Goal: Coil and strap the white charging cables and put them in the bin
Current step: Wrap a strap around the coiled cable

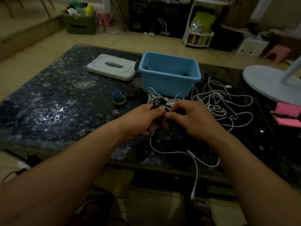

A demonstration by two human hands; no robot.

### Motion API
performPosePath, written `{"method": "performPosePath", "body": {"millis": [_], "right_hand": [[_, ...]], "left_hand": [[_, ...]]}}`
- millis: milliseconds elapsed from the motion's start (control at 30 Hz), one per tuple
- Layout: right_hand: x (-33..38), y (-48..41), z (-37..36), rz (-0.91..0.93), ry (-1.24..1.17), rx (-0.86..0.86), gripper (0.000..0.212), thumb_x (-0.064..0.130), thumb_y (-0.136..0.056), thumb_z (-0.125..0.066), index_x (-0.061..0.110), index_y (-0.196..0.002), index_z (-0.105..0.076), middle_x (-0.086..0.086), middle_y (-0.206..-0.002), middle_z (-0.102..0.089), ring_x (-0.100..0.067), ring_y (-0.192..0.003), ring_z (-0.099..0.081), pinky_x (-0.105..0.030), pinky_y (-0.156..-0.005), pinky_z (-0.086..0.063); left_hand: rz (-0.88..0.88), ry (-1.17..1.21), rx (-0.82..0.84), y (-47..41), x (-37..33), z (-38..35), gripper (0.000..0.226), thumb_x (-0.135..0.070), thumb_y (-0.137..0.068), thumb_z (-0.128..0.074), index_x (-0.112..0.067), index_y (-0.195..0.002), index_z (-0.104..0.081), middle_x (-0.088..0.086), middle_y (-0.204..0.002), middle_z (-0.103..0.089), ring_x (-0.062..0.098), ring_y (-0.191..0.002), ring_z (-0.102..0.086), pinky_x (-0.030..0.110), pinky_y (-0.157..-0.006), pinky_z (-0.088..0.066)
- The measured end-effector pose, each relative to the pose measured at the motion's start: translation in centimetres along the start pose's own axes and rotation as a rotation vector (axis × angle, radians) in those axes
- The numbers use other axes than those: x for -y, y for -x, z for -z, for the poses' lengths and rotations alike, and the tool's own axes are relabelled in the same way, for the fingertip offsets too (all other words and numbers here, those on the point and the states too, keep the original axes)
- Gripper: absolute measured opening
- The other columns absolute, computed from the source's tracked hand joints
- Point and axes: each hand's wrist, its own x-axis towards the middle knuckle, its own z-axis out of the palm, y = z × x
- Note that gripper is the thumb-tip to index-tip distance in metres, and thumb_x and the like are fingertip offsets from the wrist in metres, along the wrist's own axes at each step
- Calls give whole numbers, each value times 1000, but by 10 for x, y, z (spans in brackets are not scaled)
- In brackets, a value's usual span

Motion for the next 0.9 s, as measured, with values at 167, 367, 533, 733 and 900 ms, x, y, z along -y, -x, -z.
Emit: {"method": "performPosePath", "body": {"millis": [167, 367, 533, 733, 900], "right_hand": [[-8, 1, 17, -2, 35, 117, 8, 37, -94, -77, 30, -91, -74, 13, -88, -72, 0, -85, -65, -25, -74, -48], [-5, 2, 12, 62, -22, 120, 11, 27, -97, -75, 33, -88, -72, 18, -83, -70, 7, -82, -63, -8, -69, -40], [6, 4, 17, 44, -142, 166, 16, 24, -99, -70, 32, -113, -73, 10, -97, -73, -1, -90, -66, -12, -76, -49], [12, 1, -2, -53, -79, 104, 27, 54, -101, -60, 27, -98, -64, 7, -90, -68, -9, -82, -63, -31, -72, -50], [14, -5, -11, -14, 41, -23, 25, 48, -101, -62, 25, -92, -61, 7, -80, -65, -9, -75, -61, -36, -69, -50]], "left_hand": [[-18, -185, 142, 2, 1, -2, 38, -36, -112, -44, -2, -112, -61, 6, -75, -61, 11, -52, -41, 22, -45, -34], [-113, -414, 129, 2, 10, -5, 28, -46, -108, -50, -26, -109, -70, 0, -97, -76, 18, -90, -71, 45, -88, -55], [-148, -295, 102, 4, 5, -14, 23, -33, -111, -47, -26, -93, -59, -10, -63, -60, 5, -53, -52, 26, -57, -43], [-221, -538, -19, 1, 6, -17, 30, -38, -105, -56, -33, -134, -63, -8, -113, -75, 6, -97, -70, 34, -87, -58], [-197, -520, -35, 2, 5, -18, 35, -31, -103, -58, -30, -137, -56, -7, -111, -72, 8, -95, -68, 36, -89, -58]]}}
